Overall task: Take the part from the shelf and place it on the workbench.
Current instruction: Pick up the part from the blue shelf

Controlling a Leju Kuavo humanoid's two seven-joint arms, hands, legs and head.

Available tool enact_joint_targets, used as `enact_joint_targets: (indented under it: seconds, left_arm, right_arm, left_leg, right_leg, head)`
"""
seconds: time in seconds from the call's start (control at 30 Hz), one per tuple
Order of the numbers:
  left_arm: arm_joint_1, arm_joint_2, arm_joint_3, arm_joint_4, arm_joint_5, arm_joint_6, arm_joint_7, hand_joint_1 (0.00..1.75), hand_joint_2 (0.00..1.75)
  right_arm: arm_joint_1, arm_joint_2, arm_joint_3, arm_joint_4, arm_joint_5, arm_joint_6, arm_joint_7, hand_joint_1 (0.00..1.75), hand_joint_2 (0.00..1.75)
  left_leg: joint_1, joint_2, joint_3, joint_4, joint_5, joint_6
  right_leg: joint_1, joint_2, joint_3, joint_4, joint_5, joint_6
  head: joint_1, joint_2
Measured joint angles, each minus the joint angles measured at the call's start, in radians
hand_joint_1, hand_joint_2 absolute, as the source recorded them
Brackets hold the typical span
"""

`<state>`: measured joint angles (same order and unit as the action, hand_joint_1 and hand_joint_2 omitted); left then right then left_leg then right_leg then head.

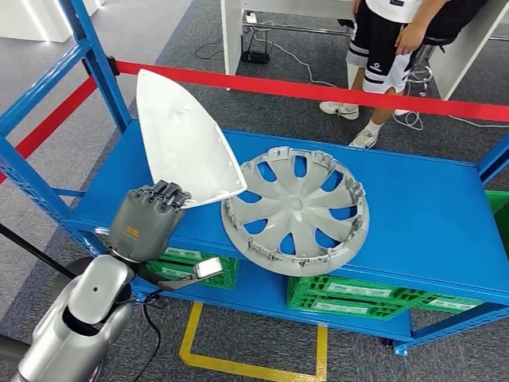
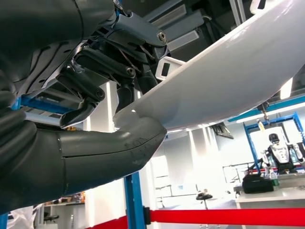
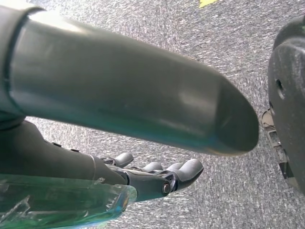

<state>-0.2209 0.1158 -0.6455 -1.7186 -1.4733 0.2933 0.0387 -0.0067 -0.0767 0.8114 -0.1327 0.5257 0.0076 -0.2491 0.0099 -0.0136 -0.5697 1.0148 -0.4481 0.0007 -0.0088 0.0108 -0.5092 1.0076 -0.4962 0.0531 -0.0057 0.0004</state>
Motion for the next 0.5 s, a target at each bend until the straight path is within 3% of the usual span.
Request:
enact_joint_targets:
  seconds: [0.3, 0.5]
  left_arm:
    - [0.002, 0.005, -0.008, -0.003, 0.001, -0.007, -0.017, 1.75, 1.75]
    - [0.006, 0.012, -0.015, -0.003, 0.006, -0.013, -0.018, 1.75, 1.75]
  right_arm:
    - [0.0, 0.0, 0.0, 0.0, 0.0, -0.003, -0.002, 0.0, 0.0]
    - [-0.001, 0.0, 0.0, 0.0, 0.0, -0.006, -0.004, 0.0, 0.0]
  left_leg:
    - [-0.001, 0.0, 0.0, 0.001, -0.001, 0.001]
    - [-0.007, 0.002, 0.0, -0.007, 0.009, 0.019]
  right_leg:
    - [-0.001, 0.0, 0.0, -0.001, 0.001, 0.001]
    - [-0.009, 0.001, -0.002, -0.006, 0.006, 0.016]
  head:
    - [0.0, 0.0]
    - [-0.001, 0.0]
